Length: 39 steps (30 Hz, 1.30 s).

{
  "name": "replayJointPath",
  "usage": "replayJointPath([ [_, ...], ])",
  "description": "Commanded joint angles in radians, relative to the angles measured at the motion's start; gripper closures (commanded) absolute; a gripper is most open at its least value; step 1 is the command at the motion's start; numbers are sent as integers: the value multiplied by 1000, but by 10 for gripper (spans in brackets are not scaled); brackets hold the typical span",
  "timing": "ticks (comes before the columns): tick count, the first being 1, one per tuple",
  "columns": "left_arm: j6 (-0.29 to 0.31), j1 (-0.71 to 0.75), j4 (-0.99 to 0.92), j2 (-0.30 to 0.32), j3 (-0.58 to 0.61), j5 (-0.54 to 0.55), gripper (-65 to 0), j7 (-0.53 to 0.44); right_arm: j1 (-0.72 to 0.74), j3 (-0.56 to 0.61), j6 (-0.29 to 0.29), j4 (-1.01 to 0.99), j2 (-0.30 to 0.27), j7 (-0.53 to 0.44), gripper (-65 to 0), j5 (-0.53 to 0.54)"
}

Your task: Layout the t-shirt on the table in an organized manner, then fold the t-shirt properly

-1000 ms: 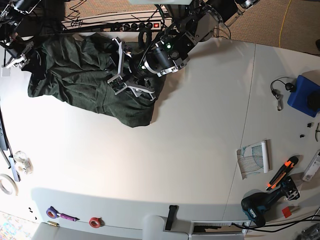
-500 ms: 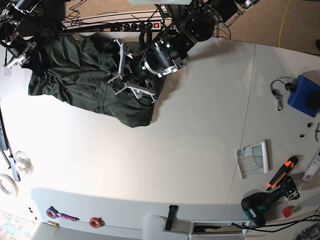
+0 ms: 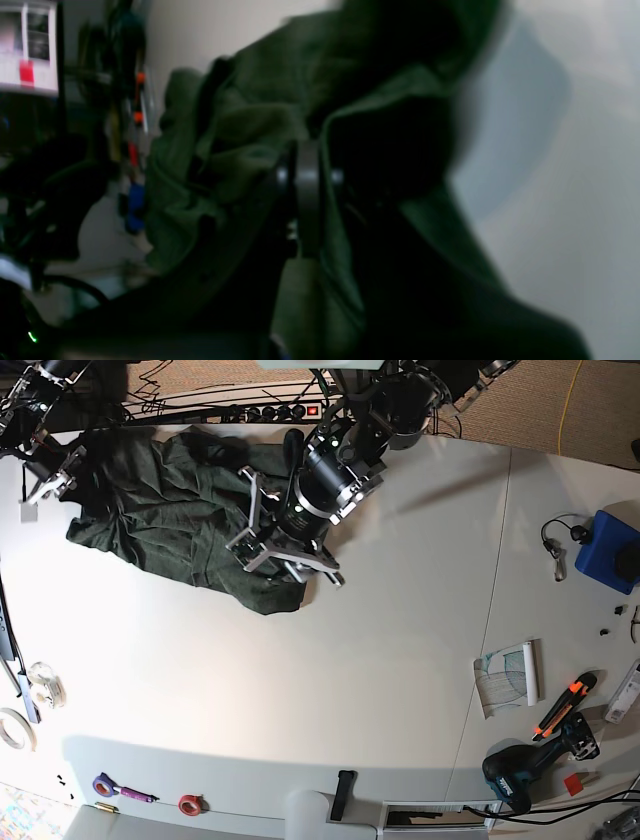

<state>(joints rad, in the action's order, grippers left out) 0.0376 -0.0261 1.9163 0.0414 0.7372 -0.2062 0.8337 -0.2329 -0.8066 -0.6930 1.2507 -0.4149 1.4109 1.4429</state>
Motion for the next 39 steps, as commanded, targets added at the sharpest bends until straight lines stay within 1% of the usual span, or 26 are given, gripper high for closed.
replayJointPath([
  [1,-11,-10,19,2,-1,-4,-317,-18,2,-8,-5,66,-11,-15,0,41],
  [3,-29,-10,19,31,-1,-4,-317,-18,-8,-8,-5,178,25,-15,0,41],
  [9,-106,-7,19,132,-1,-4,-317,-17,-22,-5,-5,481,137,-15,0,41],
  [12,-109,-4,19,171,-1,-3,-317,-9,-21,14,-5,603,200,-15,0,41],
  [15,-109,-4,19,198,-1,-3,-317,-6,-21,68,-5,702,265,-15,0,41],
  [16,-109,-4,19,201,-1,-3,-317,-3,-21,93,-5,727,284,-15,0,23],
  [18,-109,-4,19,206,-1,-3,-317,-3,-21,150,-5,761,318,-15,0,-69],
  [21,-109,-4,19,208,-1,-3,-317,-2,-21,245,-5,780,354,-15,0,-210],
  [22,-109,-4,19,208,-1,-2,-317,-3,-19,275,-5,780,360,-38,0,-253],
  [25,-109,-1,19,208,-1,0,-317,-2,-16,367,-5,780,371,-175,0,-394],
  [27,-109,7,19,208,-1,0,-317,-3,-10,429,-5,780,371,-250,0,-483],
  [28,-109,11,19,208,-1,0,-317,-3,-5,459,-5,780,371,-273,0,-521],
  [30,-109,16,19,208,-1,0,-317,-3,17,519,-4,780,371,-287,0,-577],
  [33,-109,15,19,208,-1,0,-317,-3,61,608,53,780,371,-311,0,-673],
  [37,-109,15,19,208,-1,0,-317,-3,123,732,161,779,371,-390,0,-892],
  [39,-109,15,19,208,-1,0,-317,-3,150,792,226,779,371,-401,0,-999],
])
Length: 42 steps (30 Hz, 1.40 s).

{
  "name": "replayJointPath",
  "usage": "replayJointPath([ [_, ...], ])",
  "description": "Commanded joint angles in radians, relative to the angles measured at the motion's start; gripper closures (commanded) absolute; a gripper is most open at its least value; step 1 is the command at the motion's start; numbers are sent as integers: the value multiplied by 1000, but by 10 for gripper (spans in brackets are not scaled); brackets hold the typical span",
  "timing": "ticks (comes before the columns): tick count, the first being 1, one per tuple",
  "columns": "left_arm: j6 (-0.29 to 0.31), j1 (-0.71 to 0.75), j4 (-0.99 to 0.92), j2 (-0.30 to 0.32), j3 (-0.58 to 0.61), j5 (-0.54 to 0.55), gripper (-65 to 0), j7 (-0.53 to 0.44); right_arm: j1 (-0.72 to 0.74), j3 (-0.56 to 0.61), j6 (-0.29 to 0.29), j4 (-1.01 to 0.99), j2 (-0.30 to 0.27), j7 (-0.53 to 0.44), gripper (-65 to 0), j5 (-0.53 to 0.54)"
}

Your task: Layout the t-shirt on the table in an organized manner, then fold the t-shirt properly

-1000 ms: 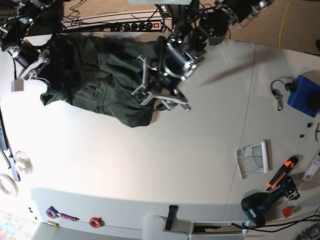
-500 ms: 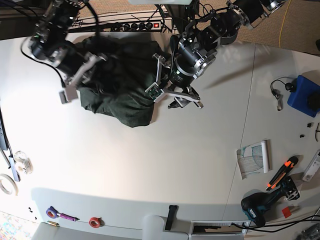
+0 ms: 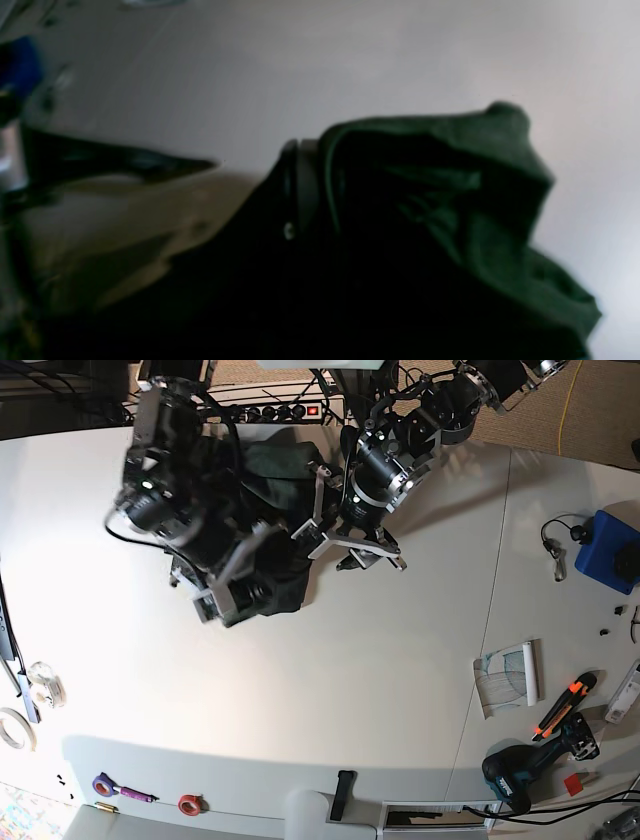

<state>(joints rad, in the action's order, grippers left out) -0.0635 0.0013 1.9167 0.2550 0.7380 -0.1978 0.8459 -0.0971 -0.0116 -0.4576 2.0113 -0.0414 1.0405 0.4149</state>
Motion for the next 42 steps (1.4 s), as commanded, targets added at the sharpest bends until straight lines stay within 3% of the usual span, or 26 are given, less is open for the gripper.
replayJointPath([
  [1,-8,-13,19,-5,-2,-8,-317,-15,24,26,16,18,-2,-31,0,-19],
  [3,-8,-13,19,-5,-2,-8,-317,-15,34,80,58,18,-2,-32,0,-97],
  [6,-6,-12,19,-4,-2,-8,-312,-13,30,147,76,17,10,-31,0,-203],
  [9,-9,-13,18,7,-2,-10,-312,-3,31,161,85,17,13,-30,-167,-280],
  [11,-20,-13,18,18,-4,-9,-313,-4,31,158,85,17,14,-31,-228,-299],
  [15,-53,-13,18,25,-11,-29,-313,-3,34,154,121,18,13,-32,-232,-302],
  [22,-52,-12,18,25,-110,-31,-313,0,23,139,126,119,8,-20,-232,-360],
  [29,-13,3,18,37,-217,44,-313,-3,-82,-76,127,314,8,-16,-232,-359],
  [31,3,23,18,44,-241,45,-313,-15,-120,-178,126,316,8,4,-232,-328],
  [33,15,45,18,45,-263,46,-313,-16,-154,-291,111,316,8,31,-234,-225],
  [36,29,66,17,44,-272,46,-313,-34,-208,-436,42,307,8,74,-324,-29],
  [42,39,68,16,44,-272,80,-313,-41,-238,-580,-34,158,8,125,-336,177],
])
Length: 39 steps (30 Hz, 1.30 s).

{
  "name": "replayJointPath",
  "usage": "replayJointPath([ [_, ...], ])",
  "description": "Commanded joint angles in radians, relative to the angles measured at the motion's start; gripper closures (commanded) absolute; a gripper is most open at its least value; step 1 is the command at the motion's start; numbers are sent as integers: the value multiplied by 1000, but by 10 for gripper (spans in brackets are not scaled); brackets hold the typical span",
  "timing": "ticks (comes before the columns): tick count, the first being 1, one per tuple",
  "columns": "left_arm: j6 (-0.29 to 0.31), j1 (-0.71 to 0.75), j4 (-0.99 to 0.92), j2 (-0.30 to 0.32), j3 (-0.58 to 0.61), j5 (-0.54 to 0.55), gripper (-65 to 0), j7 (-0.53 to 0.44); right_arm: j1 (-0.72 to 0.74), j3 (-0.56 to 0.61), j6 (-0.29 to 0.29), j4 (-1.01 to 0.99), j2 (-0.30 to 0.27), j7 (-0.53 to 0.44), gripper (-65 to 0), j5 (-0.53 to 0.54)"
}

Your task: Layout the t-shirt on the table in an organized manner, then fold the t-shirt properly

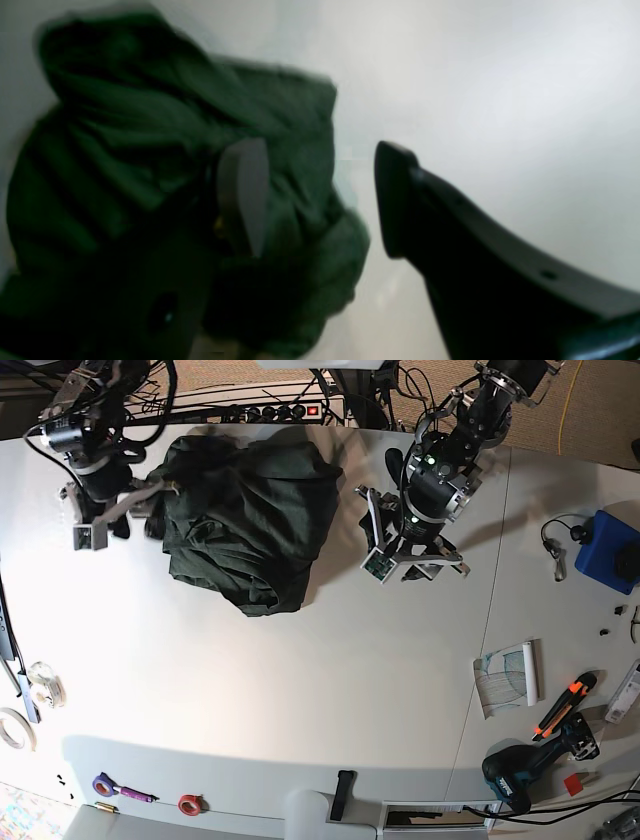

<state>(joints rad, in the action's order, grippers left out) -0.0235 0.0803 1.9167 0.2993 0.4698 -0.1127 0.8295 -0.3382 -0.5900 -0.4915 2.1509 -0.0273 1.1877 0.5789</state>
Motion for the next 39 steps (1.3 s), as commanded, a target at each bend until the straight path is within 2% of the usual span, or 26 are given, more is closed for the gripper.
replayJointPath([
  [1,-2,-11,16,0,-3,-2,-313,-26,3,-6,-11,-7,-6,-12,-336,37],
  [8,-2,-11,16,0,-3,-2,-312,-26,3,-6,-55,-45,-6,-8,-335,132],
  [14,-2,-11,16,0,-3,-1,-313,-26,12,-5,-55,-59,-6,-21,-335,58],
  [23,-2,-11,16,0,-3,13,-313,-37,53,83,-55,-170,-6,-17,-335,74],
  [24,-2,-11,16,0,-3,13,-313,-37,54,97,-55,-170,-6,-20,-326,75],
  [25,-2,-11,16,0,-3,13,-313,-37,56,113,-55,-170,-6,-18,-289,75],
  [28,-2,-11,16,0,-3,13,-313,-37,56,156,-55,-170,-6,-16,-106,75],
  [30,-2,-11,16,0,-3,13,-313,-37,56,180,-55,-170,-6,-16,-16,76],
  [34,-2,-11,16,0,-3,13,-313,-37,56,219,-55,-167,-6,14,0,101],
  [39,-2,-11,16,0,-3,13,-312,-37,55,251,-85,-150,-6,93,0,220],
])
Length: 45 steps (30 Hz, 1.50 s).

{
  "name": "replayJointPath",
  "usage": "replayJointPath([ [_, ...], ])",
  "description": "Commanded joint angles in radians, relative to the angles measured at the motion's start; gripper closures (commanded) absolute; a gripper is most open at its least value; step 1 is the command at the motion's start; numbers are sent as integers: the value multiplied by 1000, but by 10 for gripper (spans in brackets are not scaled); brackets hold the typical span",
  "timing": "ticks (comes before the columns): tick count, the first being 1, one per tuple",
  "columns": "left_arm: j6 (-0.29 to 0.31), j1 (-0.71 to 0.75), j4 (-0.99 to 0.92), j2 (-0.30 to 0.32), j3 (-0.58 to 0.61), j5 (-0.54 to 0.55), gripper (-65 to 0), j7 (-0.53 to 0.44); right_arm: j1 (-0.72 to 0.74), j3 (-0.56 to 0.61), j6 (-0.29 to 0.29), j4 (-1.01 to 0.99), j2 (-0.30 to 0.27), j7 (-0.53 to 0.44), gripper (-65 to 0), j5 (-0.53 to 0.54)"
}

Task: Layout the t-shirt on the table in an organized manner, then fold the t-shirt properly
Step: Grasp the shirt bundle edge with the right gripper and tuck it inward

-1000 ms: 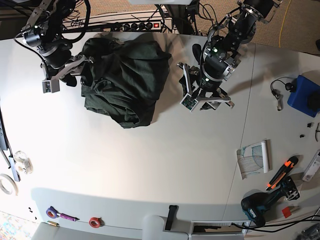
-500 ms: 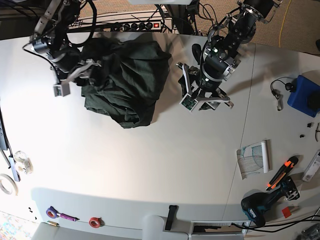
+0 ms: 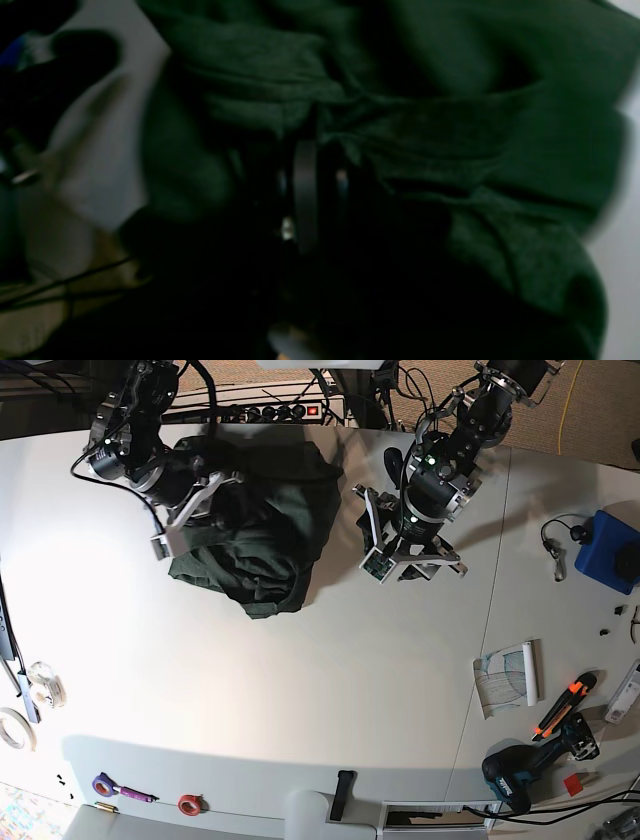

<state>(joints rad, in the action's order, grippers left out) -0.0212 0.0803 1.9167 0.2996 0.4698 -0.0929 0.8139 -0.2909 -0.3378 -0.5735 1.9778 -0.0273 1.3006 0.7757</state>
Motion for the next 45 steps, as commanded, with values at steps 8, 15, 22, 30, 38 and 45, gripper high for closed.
replayJointPath([
  [8,-4,-11,16,-1,-3,-7,-313,-21,8,-2,-42,179,-3,29,0,102],
  [15,-4,-11,16,0,-3,-7,-313,-22,-16,86,-58,180,-3,37,0,125],
  [22,-4,-11,16,0,-3,-7,-313,-22,-25,308,-59,180,-3,38,0,50],
  [30,-4,-11,16,0,-3,-7,-313,-22,-25,436,-58,180,-3,34,-55,-70],
  [38,-14,-20,16,0,-4,-28,-313,-46,-11,433,-59,180,-3,-12,-222,-71],
  [45,-33,-99,16,0,-4,27,-293,-50,87,323,-56,180,-3,-125,-221,-208],
])
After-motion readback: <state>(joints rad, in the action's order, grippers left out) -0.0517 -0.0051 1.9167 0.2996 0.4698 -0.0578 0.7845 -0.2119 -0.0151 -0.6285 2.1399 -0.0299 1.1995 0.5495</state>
